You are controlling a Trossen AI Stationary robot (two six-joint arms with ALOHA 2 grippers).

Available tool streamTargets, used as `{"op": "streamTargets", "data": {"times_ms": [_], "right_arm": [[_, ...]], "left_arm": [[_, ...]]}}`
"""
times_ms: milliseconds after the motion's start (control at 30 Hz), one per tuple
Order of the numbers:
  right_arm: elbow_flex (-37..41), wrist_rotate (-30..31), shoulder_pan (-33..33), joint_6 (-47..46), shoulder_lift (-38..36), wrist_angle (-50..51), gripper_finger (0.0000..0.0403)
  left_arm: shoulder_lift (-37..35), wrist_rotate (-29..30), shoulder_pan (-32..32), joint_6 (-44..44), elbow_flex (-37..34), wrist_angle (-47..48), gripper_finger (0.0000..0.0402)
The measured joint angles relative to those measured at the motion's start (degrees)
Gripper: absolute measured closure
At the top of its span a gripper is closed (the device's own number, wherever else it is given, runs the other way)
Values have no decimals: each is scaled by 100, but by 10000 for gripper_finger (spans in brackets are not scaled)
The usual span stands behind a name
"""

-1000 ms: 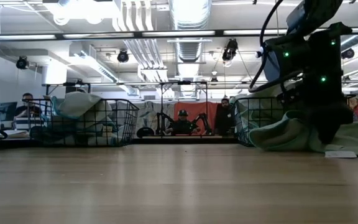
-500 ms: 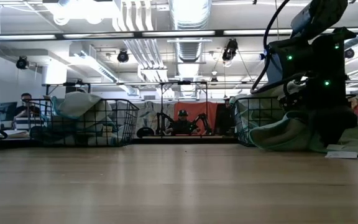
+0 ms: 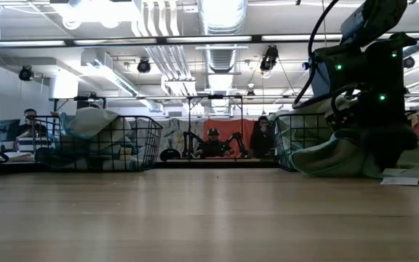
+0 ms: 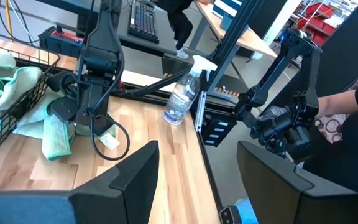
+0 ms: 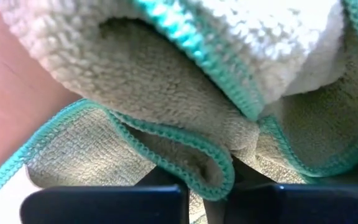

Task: Sort microfiber towel by color & place in baskets
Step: Put the green microfiber towel into the right wire basket

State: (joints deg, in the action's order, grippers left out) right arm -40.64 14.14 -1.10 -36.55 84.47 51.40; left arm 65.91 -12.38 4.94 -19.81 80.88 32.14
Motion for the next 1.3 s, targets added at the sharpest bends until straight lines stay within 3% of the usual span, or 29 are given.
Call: {"op": "streamTargets", "data": {"times_ms": [267,667,1000,1300], "right_arm": [[-251,-3,2,-389,-80,156,393],[-2339,358,2,-46,-411,356,393],[-3909,1573,2,589,-376,652,393],[-5014,2758,41,781,-367,1610,393]], "left_arm": [[0,2,0,225,0,4,201],[0,-11,0,715,0,240,201],[0,-13,-1,908,0,526,201],[0,-13,-1,1036,0,531,201]]}}
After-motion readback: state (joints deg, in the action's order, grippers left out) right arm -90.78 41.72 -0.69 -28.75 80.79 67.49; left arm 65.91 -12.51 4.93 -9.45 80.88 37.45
